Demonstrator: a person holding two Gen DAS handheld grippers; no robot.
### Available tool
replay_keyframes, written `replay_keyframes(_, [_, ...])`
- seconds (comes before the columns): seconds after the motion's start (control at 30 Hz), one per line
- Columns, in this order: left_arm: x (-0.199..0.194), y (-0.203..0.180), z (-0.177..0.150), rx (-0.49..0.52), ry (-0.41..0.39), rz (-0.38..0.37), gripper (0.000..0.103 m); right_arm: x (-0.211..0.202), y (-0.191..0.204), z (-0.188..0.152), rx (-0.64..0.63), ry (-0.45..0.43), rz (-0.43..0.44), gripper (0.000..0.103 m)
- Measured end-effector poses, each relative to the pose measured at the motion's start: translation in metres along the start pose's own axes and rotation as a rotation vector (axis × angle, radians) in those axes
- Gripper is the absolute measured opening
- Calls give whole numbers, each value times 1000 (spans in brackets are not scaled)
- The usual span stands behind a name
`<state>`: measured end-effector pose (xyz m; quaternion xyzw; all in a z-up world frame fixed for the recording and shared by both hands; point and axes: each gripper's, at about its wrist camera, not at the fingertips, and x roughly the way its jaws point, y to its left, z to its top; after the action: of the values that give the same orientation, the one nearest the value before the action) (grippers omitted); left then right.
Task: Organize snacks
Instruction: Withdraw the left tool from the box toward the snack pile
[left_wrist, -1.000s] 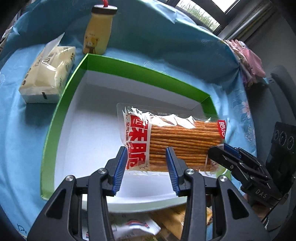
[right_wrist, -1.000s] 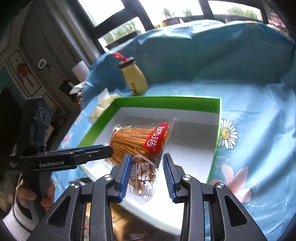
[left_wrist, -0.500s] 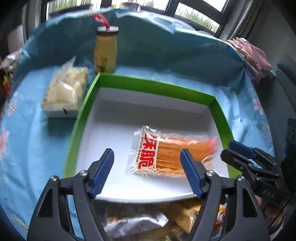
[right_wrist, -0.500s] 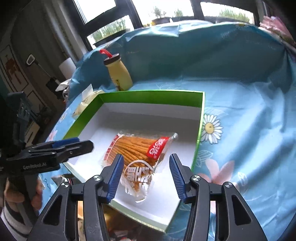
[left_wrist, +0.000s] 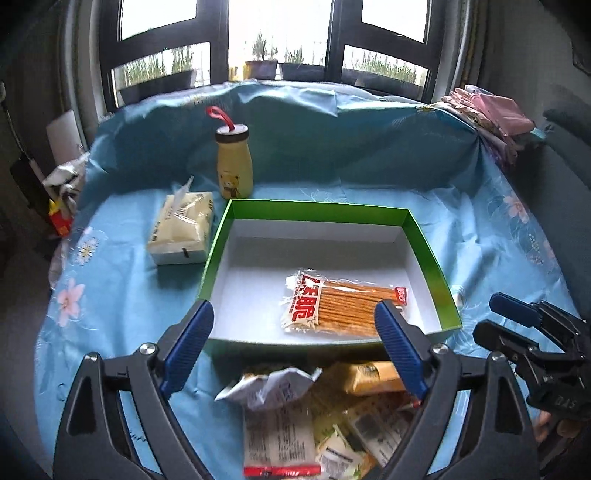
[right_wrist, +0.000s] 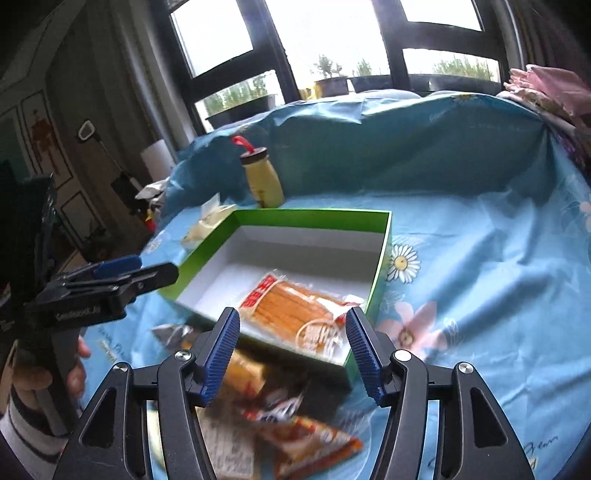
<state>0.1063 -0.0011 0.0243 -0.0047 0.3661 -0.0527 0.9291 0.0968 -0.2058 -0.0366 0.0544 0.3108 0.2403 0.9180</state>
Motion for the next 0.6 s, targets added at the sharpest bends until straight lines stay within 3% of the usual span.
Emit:
replay_keyframes(0.37, [-45,-11,-25,13,-69,87,89,-28,29,-20,-45,0,26,61])
replay_keyframes(0.6, [-62,-14,-34,11,-88,96,89,-35,40,-29,-64,7,36,61])
